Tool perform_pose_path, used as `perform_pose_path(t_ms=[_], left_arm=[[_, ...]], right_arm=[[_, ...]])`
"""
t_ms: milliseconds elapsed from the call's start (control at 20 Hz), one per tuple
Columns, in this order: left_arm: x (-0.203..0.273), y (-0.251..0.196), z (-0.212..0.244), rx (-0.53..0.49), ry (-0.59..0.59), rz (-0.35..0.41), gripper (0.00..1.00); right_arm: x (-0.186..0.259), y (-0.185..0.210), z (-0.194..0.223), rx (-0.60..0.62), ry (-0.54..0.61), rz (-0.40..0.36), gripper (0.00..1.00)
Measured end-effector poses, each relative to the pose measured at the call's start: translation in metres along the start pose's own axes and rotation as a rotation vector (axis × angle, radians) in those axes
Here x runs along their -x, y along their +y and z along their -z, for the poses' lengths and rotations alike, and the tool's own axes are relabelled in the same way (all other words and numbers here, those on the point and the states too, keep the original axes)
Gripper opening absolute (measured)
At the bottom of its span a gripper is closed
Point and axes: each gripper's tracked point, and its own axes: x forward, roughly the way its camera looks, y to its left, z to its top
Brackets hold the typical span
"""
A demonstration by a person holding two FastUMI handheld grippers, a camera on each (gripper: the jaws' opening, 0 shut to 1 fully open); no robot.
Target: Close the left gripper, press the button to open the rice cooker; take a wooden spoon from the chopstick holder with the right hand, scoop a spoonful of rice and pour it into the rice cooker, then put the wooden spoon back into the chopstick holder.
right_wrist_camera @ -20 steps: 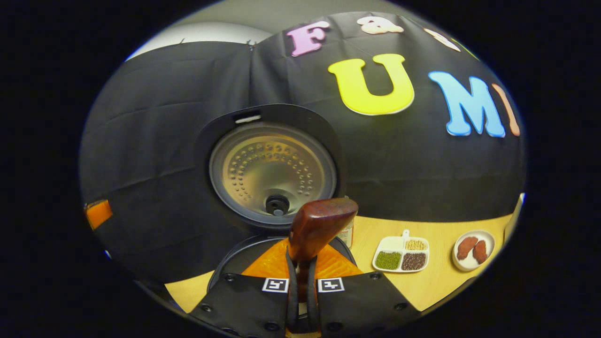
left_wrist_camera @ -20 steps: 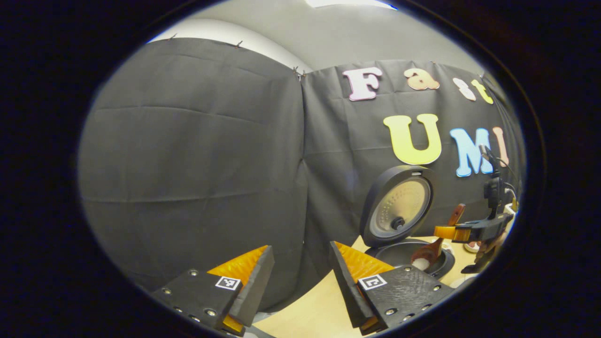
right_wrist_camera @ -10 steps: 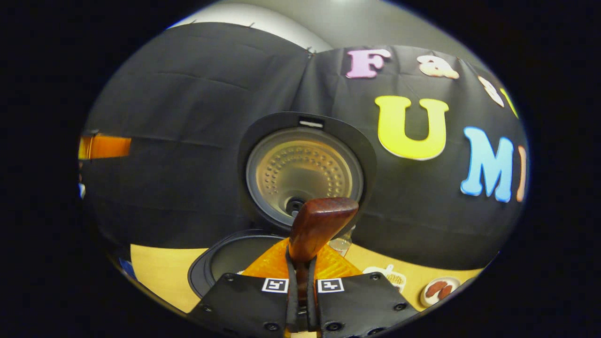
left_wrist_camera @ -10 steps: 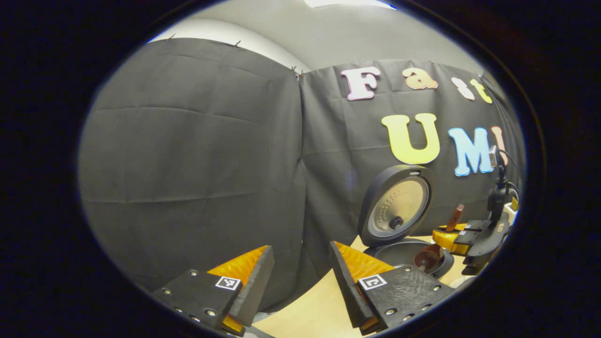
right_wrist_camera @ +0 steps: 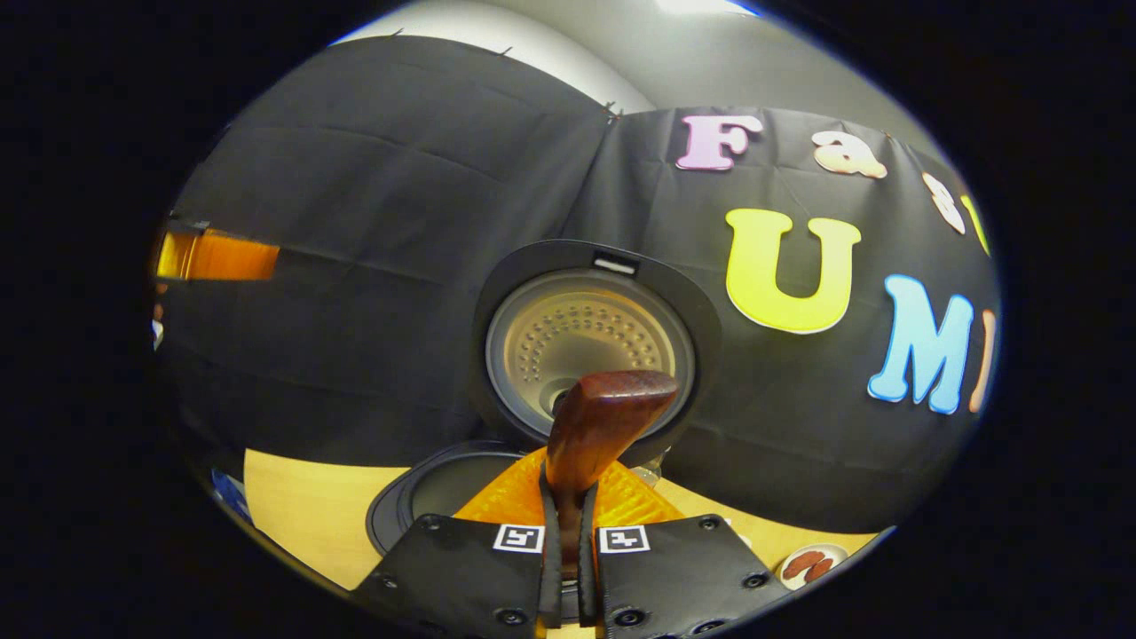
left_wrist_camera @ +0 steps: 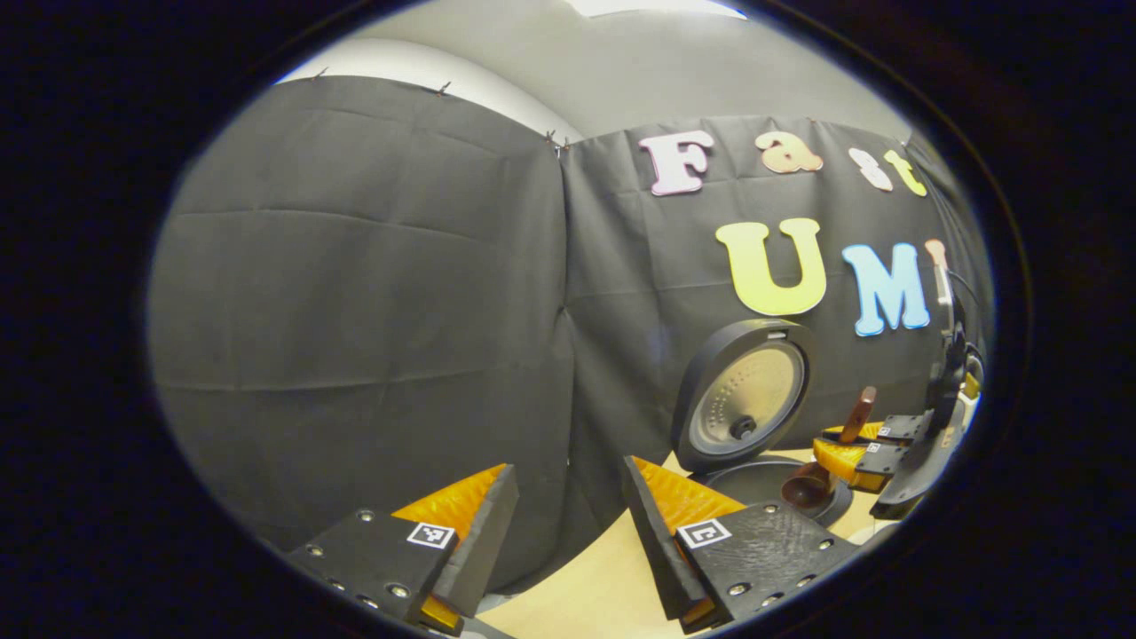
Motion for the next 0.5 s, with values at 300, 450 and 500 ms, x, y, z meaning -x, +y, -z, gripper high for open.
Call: perform_pose_path(t_ms=[300, 450, 500], left_arm=[[0.004, -0.019, -0.016, 0.017, -0.039, 0.032, 0.75], [0.005, -0.036, -0.021, 0.027, -0.05, 0.06, 0.75], [0.008, -0.042, -0.025, 0.027, -0.056, 0.07, 0.75]], right_arm=[[0.027, -0.03, -0.029, -0.186, -0.012, 0.04, 0.08], [0.046, -0.05, -0.035, -0.22, -0.016, 0.086, 0.05], [0.055, -0.059, -0.037, -0.236, -0.018, 0.103, 0.09]])
